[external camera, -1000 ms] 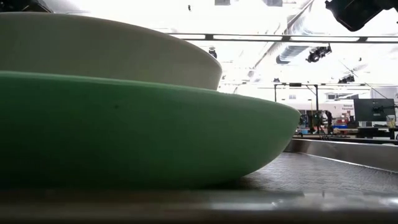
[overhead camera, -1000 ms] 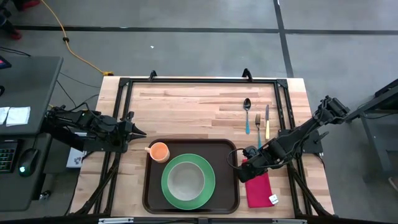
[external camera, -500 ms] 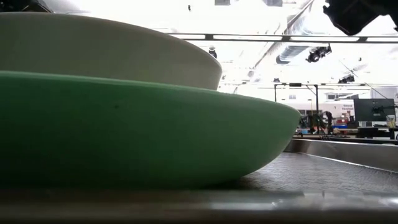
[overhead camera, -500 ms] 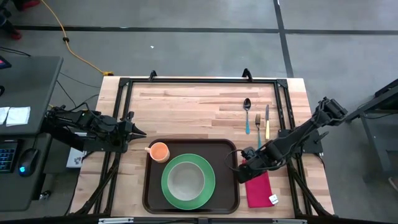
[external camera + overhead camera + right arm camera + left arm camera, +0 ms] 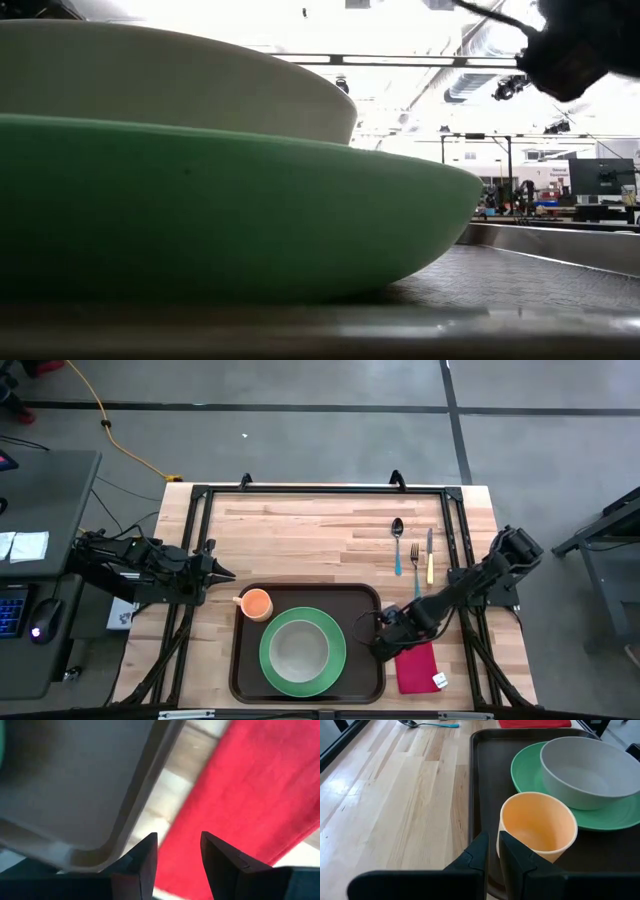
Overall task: Set up tray
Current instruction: Put the red napkin to the right of the green plate on the brown tray
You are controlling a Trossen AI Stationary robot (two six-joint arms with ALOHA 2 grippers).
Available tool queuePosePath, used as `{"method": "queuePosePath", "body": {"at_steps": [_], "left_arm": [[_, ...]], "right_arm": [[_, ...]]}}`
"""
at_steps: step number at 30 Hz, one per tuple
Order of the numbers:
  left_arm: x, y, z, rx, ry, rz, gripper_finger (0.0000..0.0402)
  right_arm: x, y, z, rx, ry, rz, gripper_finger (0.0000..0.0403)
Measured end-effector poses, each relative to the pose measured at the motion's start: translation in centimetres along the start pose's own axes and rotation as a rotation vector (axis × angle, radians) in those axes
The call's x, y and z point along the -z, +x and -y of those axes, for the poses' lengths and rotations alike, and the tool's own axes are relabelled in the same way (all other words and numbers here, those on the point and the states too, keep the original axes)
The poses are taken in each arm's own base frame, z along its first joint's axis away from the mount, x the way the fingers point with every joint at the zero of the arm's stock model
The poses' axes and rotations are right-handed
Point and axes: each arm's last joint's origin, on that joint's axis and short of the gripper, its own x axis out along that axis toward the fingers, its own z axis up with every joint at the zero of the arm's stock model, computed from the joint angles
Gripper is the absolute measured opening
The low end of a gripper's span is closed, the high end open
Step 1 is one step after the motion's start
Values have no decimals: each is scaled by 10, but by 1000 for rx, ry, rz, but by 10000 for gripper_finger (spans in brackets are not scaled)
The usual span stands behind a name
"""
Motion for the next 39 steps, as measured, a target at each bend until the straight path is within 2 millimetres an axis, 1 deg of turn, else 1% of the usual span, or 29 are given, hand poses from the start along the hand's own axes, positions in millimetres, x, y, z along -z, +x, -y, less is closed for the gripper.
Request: {"method": "queuePosePath", "body": {"at_steps": [5,16,24,31,39], "left_arm": [[0,0,0,1,-1,0,74],[0,0,0,2,-5,1,74],[0,0,0,2,-9,1,74],[0,0,0,2,-19,1,74],[0,0,0,1,-30,1,74]], "right_arm": [[-7,11,-2,38,3,22,129],[-21,28,-3,105,4,36,129],[-24,34,4,150,15,59,129],[-28,46,11,117,26,31,129],[-31,48,17,133,47,35,129]]}}
